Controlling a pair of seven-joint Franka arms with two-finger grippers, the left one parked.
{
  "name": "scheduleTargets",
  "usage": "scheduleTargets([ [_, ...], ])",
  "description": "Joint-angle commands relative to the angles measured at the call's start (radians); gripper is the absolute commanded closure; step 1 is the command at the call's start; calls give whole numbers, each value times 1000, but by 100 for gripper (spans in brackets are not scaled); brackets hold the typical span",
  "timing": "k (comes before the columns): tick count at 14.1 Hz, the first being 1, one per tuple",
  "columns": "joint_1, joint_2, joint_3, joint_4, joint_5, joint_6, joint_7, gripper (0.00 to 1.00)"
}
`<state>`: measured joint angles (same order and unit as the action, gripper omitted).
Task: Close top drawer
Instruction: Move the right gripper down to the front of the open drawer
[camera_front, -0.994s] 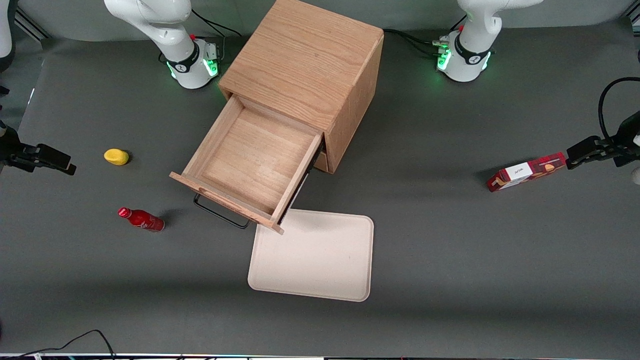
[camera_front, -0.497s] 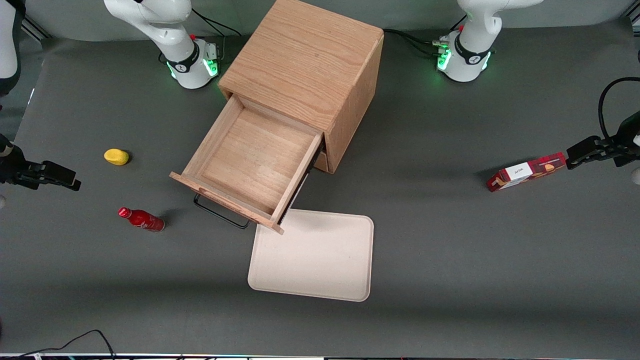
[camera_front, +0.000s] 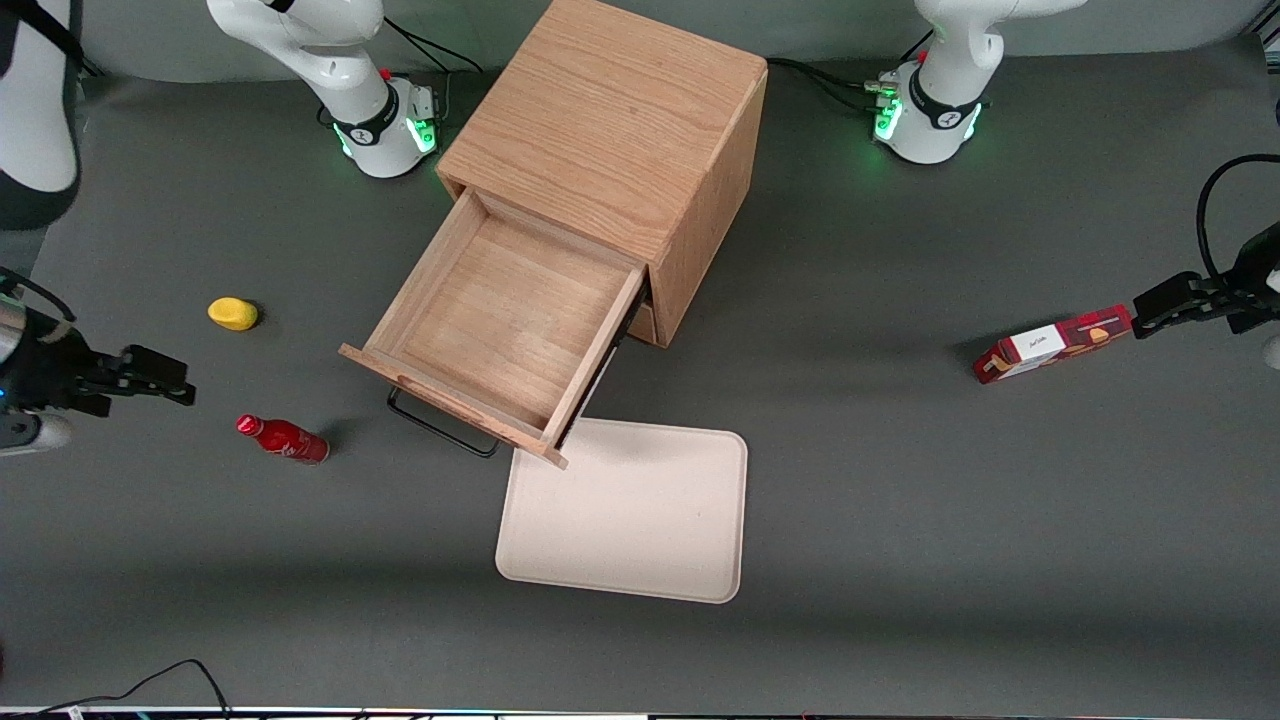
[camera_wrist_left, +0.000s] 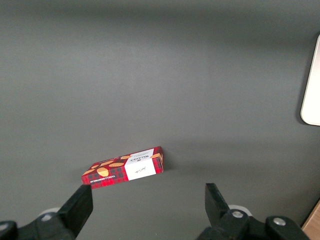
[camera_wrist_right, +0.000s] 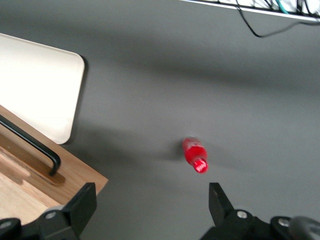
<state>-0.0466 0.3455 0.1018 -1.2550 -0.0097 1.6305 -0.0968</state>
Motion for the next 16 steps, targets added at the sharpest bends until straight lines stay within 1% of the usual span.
scheduleTargets([
  [1, 10, 107, 27, 129, -3, -9, -29, 0],
  [3, 16, 159, 62, 169, -3, 18, -38, 0],
  [6, 16, 207, 116, 170, -3, 66, -105, 0],
  [9, 16, 240, 176, 169, 0, 80, -113, 0],
  [10, 16, 257, 190, 169, 8, 80, -119, 0],
  [12, 14, 273, 211, 164, 31, 74, -193, 0],
  [14, 13, 277, 211, 158, 82, 66, -260, 0],
  [16, 16, 285, 216, 155, 100, 63, -287, 0],
])
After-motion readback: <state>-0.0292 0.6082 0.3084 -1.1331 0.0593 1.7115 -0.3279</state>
